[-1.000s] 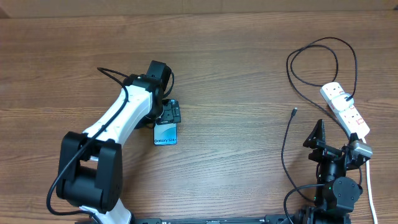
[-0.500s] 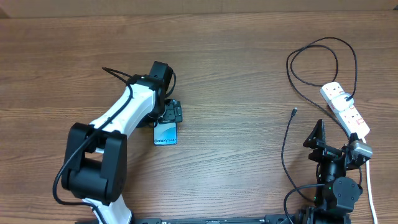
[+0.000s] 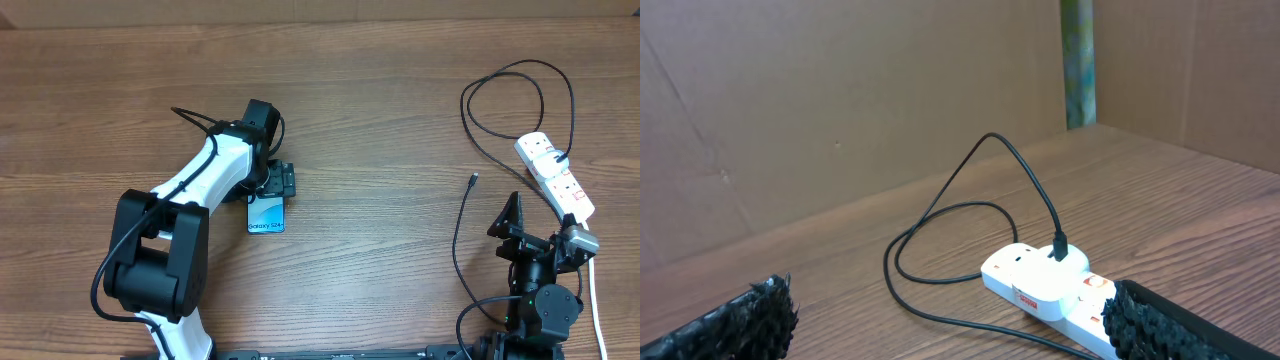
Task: Plug charger to phone and switch on socket
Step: 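Close the left gripper on the phone's top edge, then lift the phone with the left gripper and tilt it upright, then swing the right gripper toward the phone held by the left gripper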
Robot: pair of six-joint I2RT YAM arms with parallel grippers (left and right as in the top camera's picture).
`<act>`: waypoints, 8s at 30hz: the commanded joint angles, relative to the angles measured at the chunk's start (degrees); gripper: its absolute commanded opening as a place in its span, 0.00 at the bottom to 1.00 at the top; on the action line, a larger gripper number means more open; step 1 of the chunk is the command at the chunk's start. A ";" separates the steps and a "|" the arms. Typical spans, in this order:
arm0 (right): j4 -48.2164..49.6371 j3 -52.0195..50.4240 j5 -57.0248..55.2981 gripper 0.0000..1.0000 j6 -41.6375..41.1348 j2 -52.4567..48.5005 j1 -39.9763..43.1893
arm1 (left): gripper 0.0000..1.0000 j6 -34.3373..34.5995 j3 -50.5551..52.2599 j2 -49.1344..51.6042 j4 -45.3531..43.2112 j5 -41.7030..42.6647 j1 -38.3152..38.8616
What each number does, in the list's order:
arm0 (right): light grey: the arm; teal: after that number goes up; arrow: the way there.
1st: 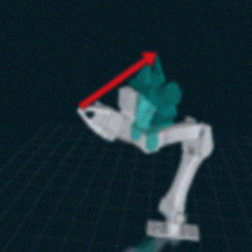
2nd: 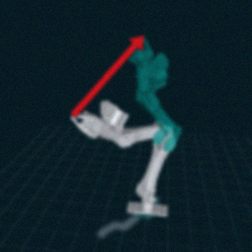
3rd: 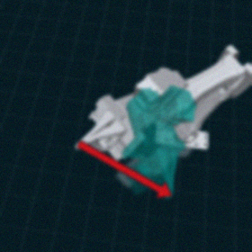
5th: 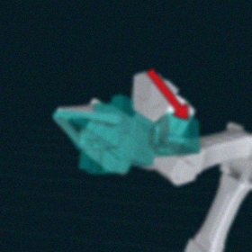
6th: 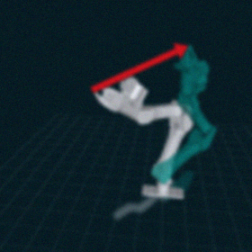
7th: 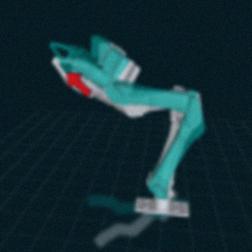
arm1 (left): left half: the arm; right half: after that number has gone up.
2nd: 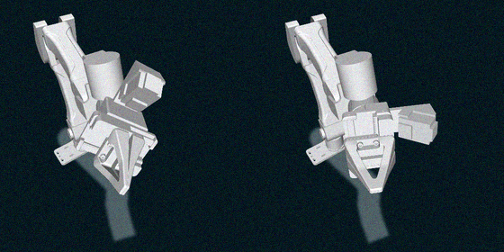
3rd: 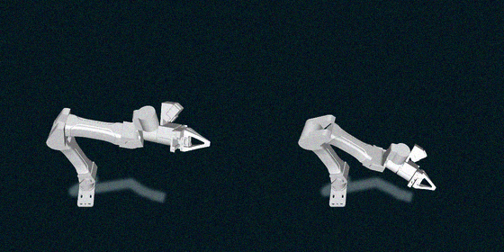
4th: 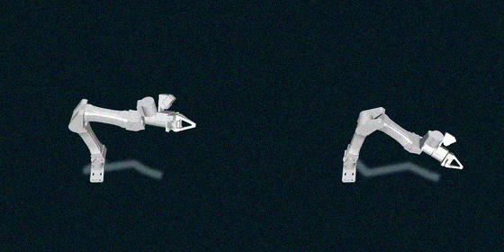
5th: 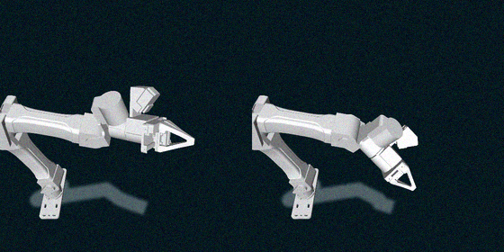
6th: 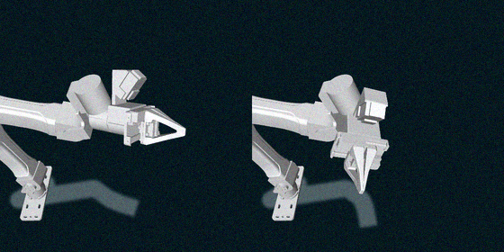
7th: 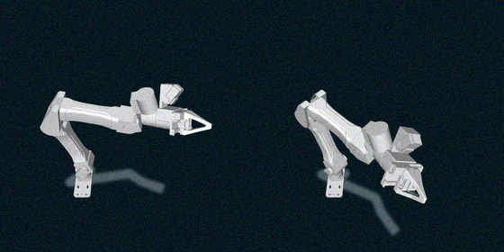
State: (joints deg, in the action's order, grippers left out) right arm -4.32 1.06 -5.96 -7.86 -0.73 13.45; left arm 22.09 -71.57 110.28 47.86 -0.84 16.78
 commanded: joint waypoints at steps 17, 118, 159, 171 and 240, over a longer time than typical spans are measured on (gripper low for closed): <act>0.22 -0.61 0.28 1.00 0.66 0.55 -0.26 | 0.79 -1.14 0.24 6.29 1.44 0.85 0.17; 0.22 -0.61 0.28 1.00 0.66 0.55 -0.26 | 0.39 -6.60 -26.05 6.27 35.71 40.94 -5.11; -1.51 0.13 56.37 0.99 -26.49 -0.85 -0.33 | 0.39 -0.37 -26.03 6.27 27.10 26.43 -3.23; -32.33 24.94 34.25 1.00 -4.26 -15.82 -0.33 | 0.39 3.45 -26.03 6.29 25.92 29.57 -3.23; 7.26 50.01 21.22 0.77 -16.24 -83.73 -38.91 | 0.40 33.90 -26.03 6.29 -1.44 58.75 -2.01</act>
State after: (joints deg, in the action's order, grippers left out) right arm 2.04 50.98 15.09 -22.72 -84.18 -25.28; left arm 55.40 -95.98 116.38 46.68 55.40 14.39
